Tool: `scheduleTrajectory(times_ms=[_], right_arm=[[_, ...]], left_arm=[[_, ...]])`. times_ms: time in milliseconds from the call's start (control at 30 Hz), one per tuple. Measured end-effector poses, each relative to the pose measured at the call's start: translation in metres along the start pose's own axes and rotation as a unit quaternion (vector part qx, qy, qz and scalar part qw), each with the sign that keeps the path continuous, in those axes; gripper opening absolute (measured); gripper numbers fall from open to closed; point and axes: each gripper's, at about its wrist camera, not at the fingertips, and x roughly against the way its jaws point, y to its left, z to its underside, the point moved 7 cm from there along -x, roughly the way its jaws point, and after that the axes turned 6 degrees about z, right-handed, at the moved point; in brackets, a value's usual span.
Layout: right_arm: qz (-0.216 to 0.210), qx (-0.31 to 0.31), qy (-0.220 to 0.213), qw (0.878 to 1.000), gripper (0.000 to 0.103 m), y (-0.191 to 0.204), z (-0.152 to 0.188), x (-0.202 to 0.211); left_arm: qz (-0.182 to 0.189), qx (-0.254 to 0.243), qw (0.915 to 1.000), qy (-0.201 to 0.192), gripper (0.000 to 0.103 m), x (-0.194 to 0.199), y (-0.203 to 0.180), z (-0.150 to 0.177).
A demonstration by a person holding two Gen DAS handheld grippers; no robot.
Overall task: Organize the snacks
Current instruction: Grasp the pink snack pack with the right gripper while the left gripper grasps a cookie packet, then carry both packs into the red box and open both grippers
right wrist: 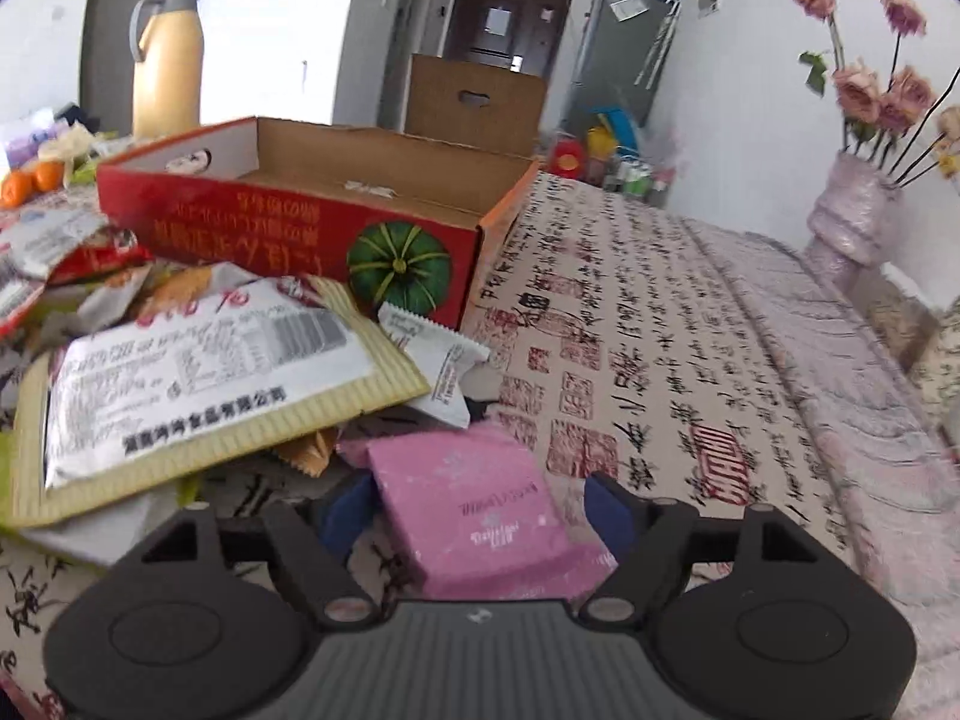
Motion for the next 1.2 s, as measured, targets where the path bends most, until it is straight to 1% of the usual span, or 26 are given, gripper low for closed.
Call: scheduleTrajectory(times_ms=[67, 133, 167, 200, 333, 533, 633, 733, 833, 933, 967, 1000, 1033, 1067, 1200], right_arm=[[-0.032, -0.017, 0.007, 0.999, 0.076, -0.004, -0.003, -0.007], [-0.073, -0.046, 0.013, 0.996, 0.069, -0.007, -0.003, -0.013], [-0.078, -0.055, 0.009, 0.995, 0.064, -0.008, -0.003, -0.013], [-0.076, -0.055, 0.005, 0.996, 0.061, -0.008, -0.003, -0.012], [-0.070, -0.076, -0.011, 0.995, 0.060, -0.010, -0.001, -0.006], [-0.044, -0.118, -0.062, 0.990, 0.060, -0.021, -0.010, 0.020], [-0.035, -0.137, -0.084, 0.986, 0.060, -0.026, -0.018, 0.028], [-0.029, -0.155, -0.096, 0.983, 0.061, -0.030, -0.022, 0.031], [-0.025, -0.170, -0.101, 0.980, 0.061, -0.033, -0.025, 0.031], [-0.025, -0.183, -0.104, 0.977, 0.061, -0.033, -0.023, 0.033], [-0.025, -0.186, -0.105, 0.977, 0.061, -0.031, -0.022, 0.035], [-0.026, -0.187, -0.105, 0.976, 0.061, -0.029, -0.021, 0.036], [-0.027, -0.187, -0.105, 0.976, 0.061, -0.027, -0.020, 0.038], [-0.028, -0.186, -0.105, 0.977, 0.061, -0.025, -0.020, 0.039], [-0.029, -0.181, -0.104, 0.978, 0.061, -0.018, -0.018, 0.044]], left_arm=[[-0.002, 0.000, 1.0000, 0.000, 0.103, 0.000, 0.000, 0.000], [-0.005, 0.000, 1.0000, 0.001, 0.103, 0.000, 0.000, 0.000], [-0.007, 0.000, 1.0000, 0.002, 0.103, 0.000, 0.001, 0.000], [-0.008, 0.000, 1.0000, 0.003, 0.103, -0.001, 0.002, -0.001], [-0.011, -0.001, 0.9999, 0.012, 0.103, -0.006, 0.004, 0.000], [-0.006, 0.004, 0.9995, 0.031, 0.103, -0.016, 0.009, 0.002], [-0.002, 0.004, 0.9988, 0.050, 0.103, -0.025, 0.012, 0.007], [0.002, 0.001, 0.9981, 0.062, 0.103, -0.031, 0.014, 0.011], [0.006, 0.001, 0.9980, 0.062, 0.103, -0.034, 0.016, 0.012], [0.009, -0.001, 0.9982, 0.059, 0.099, -0.036, 0.016, 0.013], [0.009, -0.002, 0.9983, 0.057, 0.096, -0.036, 0.016, 0.013], [0.009, -0.004, 0.9985, 0.054, 0.091, -0.036, 0.015, 0.013], [0.010, -0.005, 0.9987, 0.051, 0.089, -0.036, 0.016, 0.012], [0.010, -0.006, 0.9988, 0.048, 0.082, -0.036, 0.016, 0.011], [0.017, -0.004, 0.9990, 0.041, 0.072, -0.032, 0.017, 0.011]])
